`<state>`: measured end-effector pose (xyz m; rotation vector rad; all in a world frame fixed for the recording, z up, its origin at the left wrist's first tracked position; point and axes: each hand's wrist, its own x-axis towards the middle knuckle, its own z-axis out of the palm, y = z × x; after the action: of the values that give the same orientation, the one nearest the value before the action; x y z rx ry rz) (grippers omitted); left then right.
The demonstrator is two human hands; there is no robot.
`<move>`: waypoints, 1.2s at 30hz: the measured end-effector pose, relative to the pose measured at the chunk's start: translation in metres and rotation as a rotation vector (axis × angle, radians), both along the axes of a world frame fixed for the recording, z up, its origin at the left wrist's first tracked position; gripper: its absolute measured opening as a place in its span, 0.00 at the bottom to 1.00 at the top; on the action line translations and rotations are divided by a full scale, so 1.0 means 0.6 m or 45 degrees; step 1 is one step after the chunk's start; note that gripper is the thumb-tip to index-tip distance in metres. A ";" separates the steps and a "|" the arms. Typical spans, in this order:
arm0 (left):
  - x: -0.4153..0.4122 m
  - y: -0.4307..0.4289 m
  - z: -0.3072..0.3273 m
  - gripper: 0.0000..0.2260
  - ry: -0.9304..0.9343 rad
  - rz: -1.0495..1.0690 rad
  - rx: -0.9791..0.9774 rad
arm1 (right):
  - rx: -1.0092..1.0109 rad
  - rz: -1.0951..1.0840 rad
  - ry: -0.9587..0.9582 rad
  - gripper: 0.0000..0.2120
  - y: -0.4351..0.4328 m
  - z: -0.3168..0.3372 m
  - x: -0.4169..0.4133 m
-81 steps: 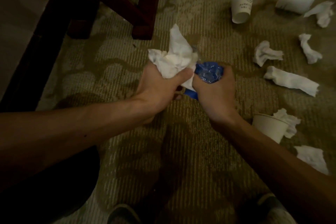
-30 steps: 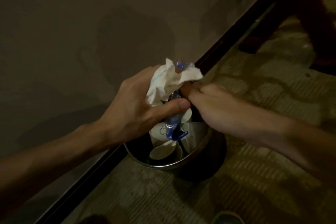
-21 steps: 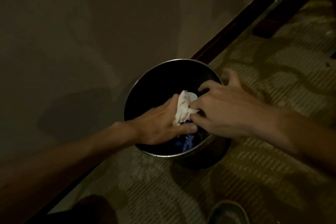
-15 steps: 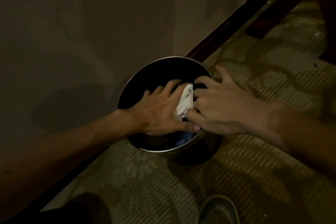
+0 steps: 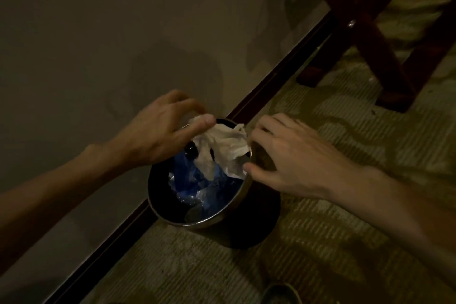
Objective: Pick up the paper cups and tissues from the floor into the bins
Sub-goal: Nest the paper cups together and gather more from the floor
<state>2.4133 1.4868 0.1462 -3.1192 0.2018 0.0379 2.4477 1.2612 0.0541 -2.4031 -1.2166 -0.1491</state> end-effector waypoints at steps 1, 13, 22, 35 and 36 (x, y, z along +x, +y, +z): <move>0.003 -0.015 0.007 0.23 -0.124 -0.119 -0.035 | 0.051 -0.022 0.005 0.23 -0.013 0.002 -0.004; 0.074 -0.410 -0.046 0.16 0.145 -1.154 0.051 | 0.075 -0.753 0.158 0.16 -0.385 -0.031 -0.149; 0.037 -0.622 -0.289 0.13 0.789 -1.223 0.105 | -0.191 -1.432 0.713 0.18 -0.576 -0.177 -0.306; -0.093 -0.756 -0.474 0.51 1.203 -0.280 -0.663 | -0.155 -1.633 1.021 0.38 -0.636 -0.296 -0.409; -0.100 -0.762 -0.481 0.52 1.186 -0.280 -0.671 | -0.142 -1.619 1.017 0.36 -0.641 -0.302 -0.417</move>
<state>2.3532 1.0294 -0.1422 -3.2291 0.6367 1.6682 2.1976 0.8768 -0.1269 -2.5080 0.7034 0.4673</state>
